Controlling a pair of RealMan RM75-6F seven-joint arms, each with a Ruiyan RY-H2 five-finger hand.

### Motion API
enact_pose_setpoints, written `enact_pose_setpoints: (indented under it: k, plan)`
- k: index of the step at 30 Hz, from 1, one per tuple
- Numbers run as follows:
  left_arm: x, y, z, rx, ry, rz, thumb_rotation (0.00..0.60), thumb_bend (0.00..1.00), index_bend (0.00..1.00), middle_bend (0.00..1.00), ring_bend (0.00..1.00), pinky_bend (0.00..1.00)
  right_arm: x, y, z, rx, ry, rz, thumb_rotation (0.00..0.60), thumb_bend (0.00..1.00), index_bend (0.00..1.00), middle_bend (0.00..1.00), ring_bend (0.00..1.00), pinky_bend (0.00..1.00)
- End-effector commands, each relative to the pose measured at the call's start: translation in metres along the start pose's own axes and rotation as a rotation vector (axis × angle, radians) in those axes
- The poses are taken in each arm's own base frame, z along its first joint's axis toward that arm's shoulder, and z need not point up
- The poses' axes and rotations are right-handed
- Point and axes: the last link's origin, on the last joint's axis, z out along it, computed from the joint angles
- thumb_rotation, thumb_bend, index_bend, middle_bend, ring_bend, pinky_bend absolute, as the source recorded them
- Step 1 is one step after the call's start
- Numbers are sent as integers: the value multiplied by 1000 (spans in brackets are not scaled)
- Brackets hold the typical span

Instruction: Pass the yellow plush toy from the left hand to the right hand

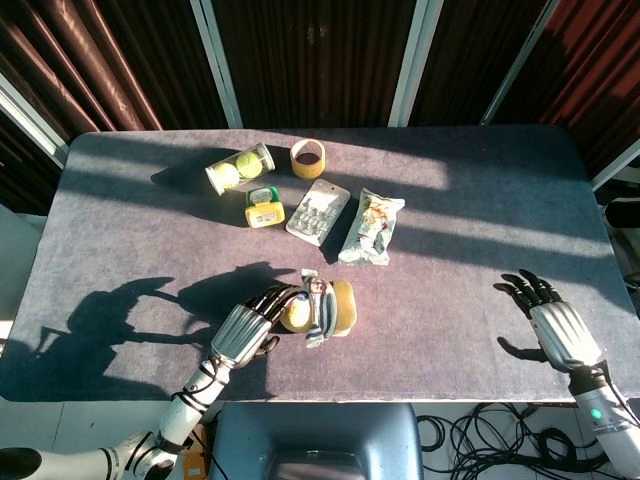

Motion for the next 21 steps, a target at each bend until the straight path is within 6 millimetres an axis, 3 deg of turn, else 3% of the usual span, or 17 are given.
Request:
enact_pose_setpoints:
  k: [1,6,9,11,17,21]
  plan:
    - [3,-7,-19,18,-25,-3,600,285,0,0,0,360,-3,-2,0,12,5,-6,600,159,189,102,0,142]
    - [9,-10,-29,16,-25,2,600,281,0,0,0,349,-4,-2,-1,17,1,-14,600,159,188,102,0,142]
    - [20,-21,-47,16,-32,69,600,282,0,0,0,350,-6,-4,-2,24,7,-20,600,159,188,102,0,142]
    - [42,-46,-86,72,-62,178,600,282,0,0,0,351,-8,-7,2,41,21,-6,600,159,188,102,0,142]
    - [86,-92,-140,237,-16,216,600,281,0,0,0,334,-16,-16,18,131,76,84,600,159,181,102,0,141]
    - [100,-120,-167,349,45,201,600,281,0,0,0,316,-24,-26,31,172,111,105,600,157,176,102,0,141]
